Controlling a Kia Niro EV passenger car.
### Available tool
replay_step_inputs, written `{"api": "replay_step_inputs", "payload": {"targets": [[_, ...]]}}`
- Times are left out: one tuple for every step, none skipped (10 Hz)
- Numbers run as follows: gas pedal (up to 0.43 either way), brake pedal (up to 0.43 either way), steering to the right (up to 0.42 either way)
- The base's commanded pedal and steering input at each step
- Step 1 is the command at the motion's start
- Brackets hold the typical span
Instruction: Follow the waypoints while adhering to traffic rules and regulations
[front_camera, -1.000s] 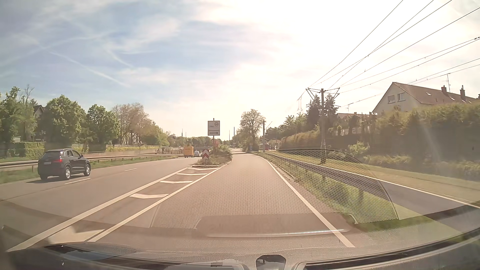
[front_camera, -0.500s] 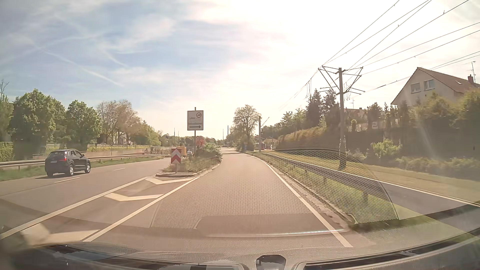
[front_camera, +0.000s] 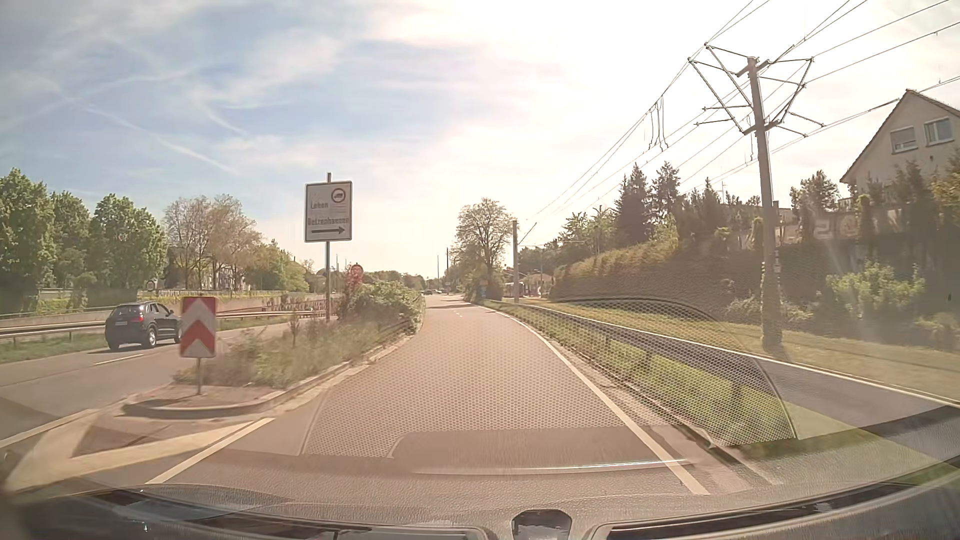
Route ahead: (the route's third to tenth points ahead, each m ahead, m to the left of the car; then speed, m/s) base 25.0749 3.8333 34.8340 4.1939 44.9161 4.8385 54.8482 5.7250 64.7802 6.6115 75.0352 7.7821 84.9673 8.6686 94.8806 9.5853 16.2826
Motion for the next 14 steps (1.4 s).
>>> {"api": "replay_step_inputs", "payload": {"targets": [[0.000,0.000,0.000],[0.000,0.000,-0.002],[0.000,0.000,-0.005],[0.000,0.000,-0.007],[0.000,0.000,-0.009],[0.000,0.000,-0.008],[0.000,0.000,-0.009],[0.000,0.000,-0.010],[0.000,0.000,-0.012],[0.000,0.000,-0.012],[0.000,0.000,-0.012],[0.000,0.000,-0.012],[0.000,0.000,-0.012],[0.000,0.000,-0.013]]}}
